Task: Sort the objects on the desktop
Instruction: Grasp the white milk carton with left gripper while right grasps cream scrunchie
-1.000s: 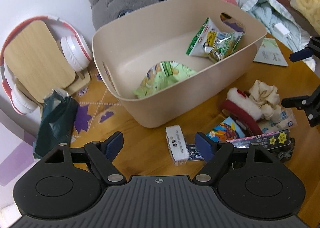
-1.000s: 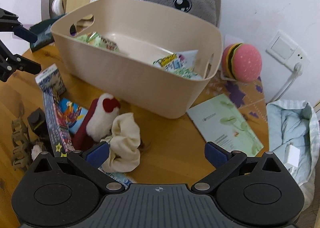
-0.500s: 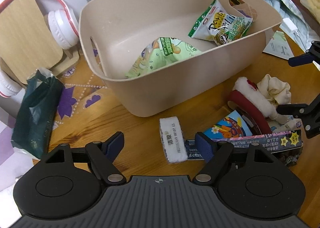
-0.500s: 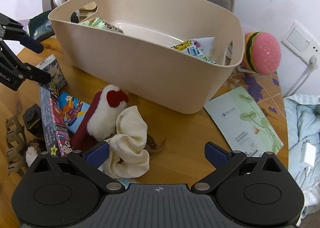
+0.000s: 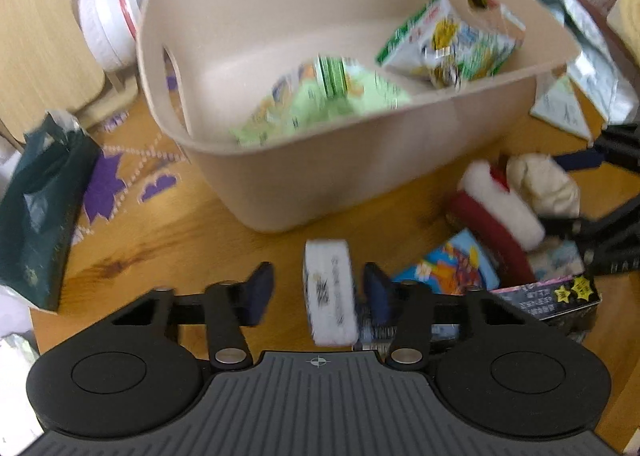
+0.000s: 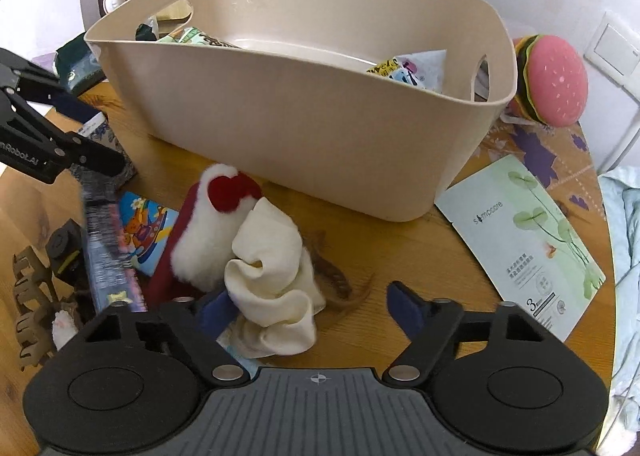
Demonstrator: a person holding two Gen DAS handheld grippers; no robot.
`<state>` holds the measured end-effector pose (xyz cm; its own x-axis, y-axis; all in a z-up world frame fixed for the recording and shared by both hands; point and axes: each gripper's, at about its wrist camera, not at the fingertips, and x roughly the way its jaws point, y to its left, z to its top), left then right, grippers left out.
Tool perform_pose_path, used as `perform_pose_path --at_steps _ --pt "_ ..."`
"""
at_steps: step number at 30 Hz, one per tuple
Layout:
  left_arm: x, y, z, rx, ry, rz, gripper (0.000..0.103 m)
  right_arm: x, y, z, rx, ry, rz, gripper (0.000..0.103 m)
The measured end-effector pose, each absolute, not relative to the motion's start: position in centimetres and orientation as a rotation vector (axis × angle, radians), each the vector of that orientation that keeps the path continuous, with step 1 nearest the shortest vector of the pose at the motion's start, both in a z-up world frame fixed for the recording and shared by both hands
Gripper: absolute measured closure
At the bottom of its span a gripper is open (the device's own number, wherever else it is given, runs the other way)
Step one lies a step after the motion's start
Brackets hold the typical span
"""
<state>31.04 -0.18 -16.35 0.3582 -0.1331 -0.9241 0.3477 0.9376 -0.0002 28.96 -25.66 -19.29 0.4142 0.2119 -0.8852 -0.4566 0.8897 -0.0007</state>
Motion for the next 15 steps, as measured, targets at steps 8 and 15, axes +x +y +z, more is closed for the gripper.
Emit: perform_pose_path --at_steps 8,15 --pt "30.2 0.3 -17.2 0.198 1.188 -0.309 0.081 28.7 -25.9 -19.6 -0.251 1.075 0.453 0.068" --pt "29.7 1.0 -16.3 0.190 1.157 -0.289 0.083 27.9 -25.8 -19.2 -0.272 1.051 0.455 0.085"
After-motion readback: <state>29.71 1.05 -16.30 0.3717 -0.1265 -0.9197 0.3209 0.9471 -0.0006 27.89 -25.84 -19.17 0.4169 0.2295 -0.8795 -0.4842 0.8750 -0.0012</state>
